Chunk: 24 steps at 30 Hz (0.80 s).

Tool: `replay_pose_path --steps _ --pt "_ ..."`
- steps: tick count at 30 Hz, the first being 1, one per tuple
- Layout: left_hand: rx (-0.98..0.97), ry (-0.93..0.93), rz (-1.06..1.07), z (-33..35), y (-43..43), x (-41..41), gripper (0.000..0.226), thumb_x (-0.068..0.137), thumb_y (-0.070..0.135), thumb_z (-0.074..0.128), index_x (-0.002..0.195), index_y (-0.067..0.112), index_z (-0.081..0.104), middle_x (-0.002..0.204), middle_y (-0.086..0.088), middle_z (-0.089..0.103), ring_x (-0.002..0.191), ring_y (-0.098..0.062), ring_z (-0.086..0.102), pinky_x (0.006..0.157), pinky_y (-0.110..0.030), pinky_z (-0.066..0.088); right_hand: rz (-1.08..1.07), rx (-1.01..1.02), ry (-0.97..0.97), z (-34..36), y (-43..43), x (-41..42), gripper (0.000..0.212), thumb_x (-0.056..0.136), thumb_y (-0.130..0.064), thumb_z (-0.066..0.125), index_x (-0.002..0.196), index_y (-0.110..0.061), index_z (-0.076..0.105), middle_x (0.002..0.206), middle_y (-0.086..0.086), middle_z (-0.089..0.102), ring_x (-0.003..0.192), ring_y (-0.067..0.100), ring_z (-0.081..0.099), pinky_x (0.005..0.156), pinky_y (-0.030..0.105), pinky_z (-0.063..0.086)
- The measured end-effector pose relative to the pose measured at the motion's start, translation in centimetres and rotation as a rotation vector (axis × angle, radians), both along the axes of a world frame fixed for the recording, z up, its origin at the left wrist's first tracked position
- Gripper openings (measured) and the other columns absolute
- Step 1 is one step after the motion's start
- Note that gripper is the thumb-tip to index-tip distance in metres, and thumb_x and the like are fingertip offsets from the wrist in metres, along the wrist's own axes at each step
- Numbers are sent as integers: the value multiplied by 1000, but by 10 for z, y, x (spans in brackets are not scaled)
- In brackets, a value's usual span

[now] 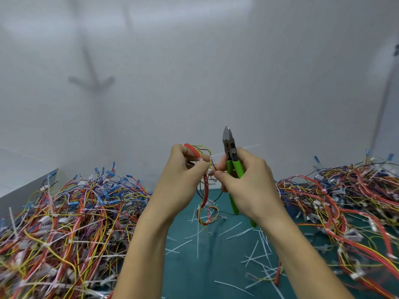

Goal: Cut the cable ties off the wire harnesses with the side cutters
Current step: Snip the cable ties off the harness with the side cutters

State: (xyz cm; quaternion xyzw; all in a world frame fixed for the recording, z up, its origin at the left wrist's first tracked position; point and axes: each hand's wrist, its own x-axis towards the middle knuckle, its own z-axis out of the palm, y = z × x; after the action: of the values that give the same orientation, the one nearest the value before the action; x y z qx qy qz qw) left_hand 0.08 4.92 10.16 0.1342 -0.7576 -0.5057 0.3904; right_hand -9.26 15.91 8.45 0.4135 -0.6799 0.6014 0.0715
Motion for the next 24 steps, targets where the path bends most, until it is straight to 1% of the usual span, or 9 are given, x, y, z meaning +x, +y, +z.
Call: replay_pose_path --steps 3,7,11,13,15,17,18,21,24 --pt "75 20 33 2 0 -1 13 87 5 61 99 6 58 87 -5 75 84 -14 71 80 -26 54 16 17 44 0 1 0 22 85 -12 73 76 -27 60 70 -16 66 64 5 62 68 31 55" --pt "115 58 4 4 -1 2 14 84 3 68 95 1 60 76 -6 76 72 -9 71 71 -18 56 12 27 96 0 0 1 20 86 -15 73 76 -27 59 70 -15 65 65 8 63 66 29 54" --pt "119 102 42 3 0 2 25 80 6 77 96 -4 61 76 -11 75 70 -11 71 72 -18 56 -1 37 156 -1 -1 1 20 86 -18 73 76 -26 58 70 -22 63 67 3 59 59 14 45" --pt "139 128 68 3 0 2 27 79 5 78 98 -4 61 77 -10 75 71 -13 71 74 -20 56 -9 70 194 -2 0 0 20 86 -19 73 76 -27 58 67 -27 60 66 -1 55 59 10 41" --pt "160 158 89 4 -2 3 27 78 5 78 98 -1 62 79 -9 76 73 -15 73 74 -20 56 -34 139 250 -2 1 -2 19 86 -27 73 77 -27 57 64 -21 58 65 4 53 57 15 41" --pt "184 185 107 4 -4 4 26 78 5 79 98 0 63 79 -7 76 75 -17 73 72 -19 57 -64 226 293 -2 2 -3 23 87 -40 71 80 -26 55 66 -12 58 68 13 54 64 33 46" --pt "193 195 119 4 -5 4 26 77 4 79 97 1 63 78 -7 76 75 -16 73 71 -19 57 -75 261 303 -2 2 -3 28 88 -48 67 81 -25 54 68 -8 58 71 20 54 64 36 45" --pt "209 212 147 4 -7 5 24 77 5 80 94 5 63 76 -5 76 72 -14 72 73 -23 58 -112 353 304 -2 3 -3 42 89 -64 48 85 -23 54 70 -3 55 75 28 52 61 38 38" --pt "210 216 146 4 -8 4 24 77 6 80 93 7 62 75 -4 76 71 -12 72 72 -20 57 -102 401 286 -3 3 -2 53 88 -71 34 88 -23 56 73 -3 59 78 28 55 61 38 37"
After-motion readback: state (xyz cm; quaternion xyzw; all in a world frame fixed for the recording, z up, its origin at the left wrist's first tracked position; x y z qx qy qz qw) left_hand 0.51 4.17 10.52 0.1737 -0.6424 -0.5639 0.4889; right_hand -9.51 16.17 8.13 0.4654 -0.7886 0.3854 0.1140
